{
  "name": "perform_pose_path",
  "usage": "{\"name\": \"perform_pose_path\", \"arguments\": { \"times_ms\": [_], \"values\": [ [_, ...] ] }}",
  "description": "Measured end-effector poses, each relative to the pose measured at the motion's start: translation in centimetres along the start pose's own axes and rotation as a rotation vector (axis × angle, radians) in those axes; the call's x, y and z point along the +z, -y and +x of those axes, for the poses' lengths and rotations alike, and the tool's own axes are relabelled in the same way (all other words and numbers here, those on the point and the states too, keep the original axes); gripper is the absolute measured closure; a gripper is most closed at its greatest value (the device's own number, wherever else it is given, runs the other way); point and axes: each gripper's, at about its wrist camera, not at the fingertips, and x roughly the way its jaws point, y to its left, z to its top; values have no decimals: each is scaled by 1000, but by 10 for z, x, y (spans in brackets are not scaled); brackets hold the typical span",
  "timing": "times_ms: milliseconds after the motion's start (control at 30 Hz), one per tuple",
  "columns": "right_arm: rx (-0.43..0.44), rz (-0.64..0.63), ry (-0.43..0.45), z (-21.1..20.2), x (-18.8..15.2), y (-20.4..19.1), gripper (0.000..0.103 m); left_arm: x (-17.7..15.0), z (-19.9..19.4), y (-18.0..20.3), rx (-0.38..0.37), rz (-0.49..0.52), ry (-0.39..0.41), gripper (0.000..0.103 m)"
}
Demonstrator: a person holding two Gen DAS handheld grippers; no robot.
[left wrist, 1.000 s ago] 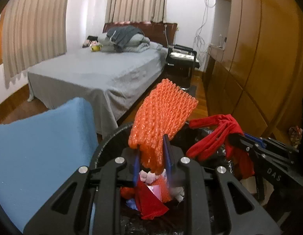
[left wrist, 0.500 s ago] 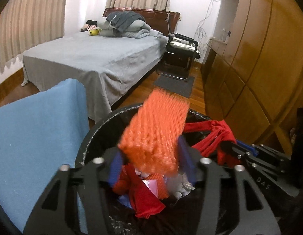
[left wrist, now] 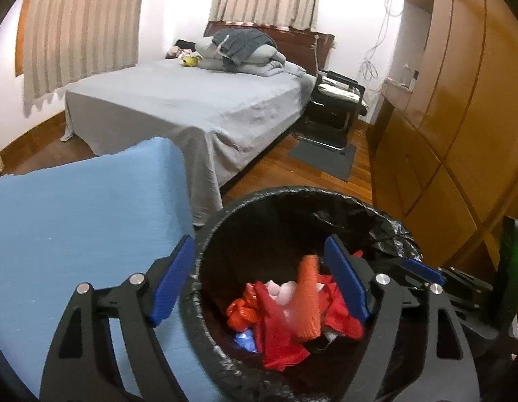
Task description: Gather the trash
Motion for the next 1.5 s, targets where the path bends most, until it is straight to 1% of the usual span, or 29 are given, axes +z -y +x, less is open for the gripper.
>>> {"name": "perform_pose_path", "arguments": {
  "times_ms": [67, 133, 167, 233, 300, 433, 467, 533, 600, 733, 933, 1133, 1500],
  "values": [
    [0, -1, 6, -3, 1, -2, 64, 0, -5, -4, 12, -1, 9, 21],
    [-1, -2, 16, -6, 2, -4, 53, 0, -11, -6, 25, 0, 22, 16],
    [0, -4, 22, -9, 2, -6, 51, 0, -16, -9, 32, -1, 31, 16],
    [-1, -6, 30, -14, 4, -9, 39, -1, -25, -14, 42, -4, 39, 13],
    [5, -9, 43, -20, 6, -14, 36, -3, -34, -19, 56, -10, 42, 12],
    [17, -21, 62, -33, 10, -25, 20, -5, -53, -26, 85, -17, 55, 10],
    [24, -23, 68, -37, 11, -29, 18, -5, -59, -27, 93, -16, 62, 10],
    [41, -28, 82, -46, 14, -37, 10, -5, -70, -29, 110, -14, 75, 8],
    [55, -36, 91, -53, 16, -45, 6, -6, -80, -31, 119, -12, 85, 7],
    [79, -53, 102, -67, 20, -61, 6, -6, -102, -32, 144, -8, 104, 6],
    [107, -55, 118, -88, 26, -78, 6, -10, -129, -35, 155, -11, 129, 6],
    [134, -84, 139, -109, 31, -95, 6, -12, -157, -36, 182, -15, 164, 6],
    [158, -139, 172, -133, 30, -118, 6, -14, -195, -26, 199, 6, 219, 5]
  ]
}}
